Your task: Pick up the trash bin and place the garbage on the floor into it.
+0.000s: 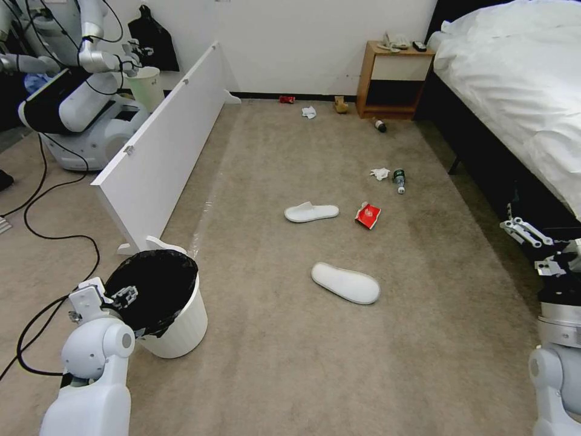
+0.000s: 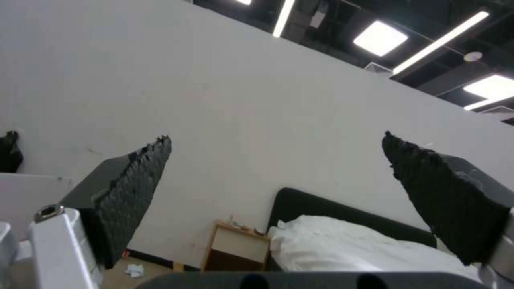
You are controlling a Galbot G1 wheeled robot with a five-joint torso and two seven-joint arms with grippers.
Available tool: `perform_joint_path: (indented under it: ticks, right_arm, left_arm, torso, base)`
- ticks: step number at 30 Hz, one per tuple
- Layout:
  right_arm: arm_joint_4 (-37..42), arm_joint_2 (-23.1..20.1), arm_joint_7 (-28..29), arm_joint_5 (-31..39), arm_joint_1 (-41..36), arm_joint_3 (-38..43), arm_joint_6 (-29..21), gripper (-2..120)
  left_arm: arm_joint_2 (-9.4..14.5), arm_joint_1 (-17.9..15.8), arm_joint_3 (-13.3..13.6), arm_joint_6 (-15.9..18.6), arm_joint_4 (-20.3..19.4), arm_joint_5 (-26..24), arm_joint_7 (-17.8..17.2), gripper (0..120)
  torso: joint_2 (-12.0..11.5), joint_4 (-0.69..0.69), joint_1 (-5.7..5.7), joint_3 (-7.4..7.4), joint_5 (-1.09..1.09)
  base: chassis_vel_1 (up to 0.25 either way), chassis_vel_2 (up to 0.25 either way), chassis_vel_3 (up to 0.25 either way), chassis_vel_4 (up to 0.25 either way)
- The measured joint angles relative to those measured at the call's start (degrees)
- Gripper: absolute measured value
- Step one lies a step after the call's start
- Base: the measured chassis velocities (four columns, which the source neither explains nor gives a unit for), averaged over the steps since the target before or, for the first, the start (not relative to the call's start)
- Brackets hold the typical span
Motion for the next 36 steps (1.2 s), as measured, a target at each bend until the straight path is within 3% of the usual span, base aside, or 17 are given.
perform_joint_path:
  ticks: [18, 30, 31, 36]
  right_arm:
    - [-1.20, 0.44, -0.16, -0.39, 0.33, -0.27, 0.44, 100]
    - [-1.84, 0.70, -0.30, -0.69, 0.62, -0.55, 0.65, 100]
    - [-1.96, 0.73, -0.31, -0.72, 0.67, -0.57, 0.69, 100]
    - [-2.05, 0.72, -0.34, -0.73, 0.74, -0.56, 0.70, 100]
  left_arm:
    - [0.55, -2.52, -0.40, -0.82, 7.41, -0.64, 1.26, 100]
    - [0.86, -3.01, -0.64, -1.97, 10.25, -0.76, 2.46, 98]
    - [0.79, -3.24, -0.64, -2.27, 10.76, -0.83, 2.60, 88]
    - [0.76, -3.35, -0.45, -2.71, 11.43, -0.99, 2.81, 71]
  torso:
    - [0.00, 0.00, 0.00, 0.00, 0.00]
    - [0.01, 0.01, 0.00, -0.01, 0.06]
    - [0.01, 0.02, 0.00, -0.02, 0.08]
    - [0.02, 0.03, 0.00, -0.03, 0.09]
  base:
    - [0.000, 0.000, 0.000, 0.000]
    - [0.000, 0.000, 0.000, 0.000]
    - [0.000, 0.000, 0.000, 0.000]
    - [0.000, 0.000, 0.000, 0.000]
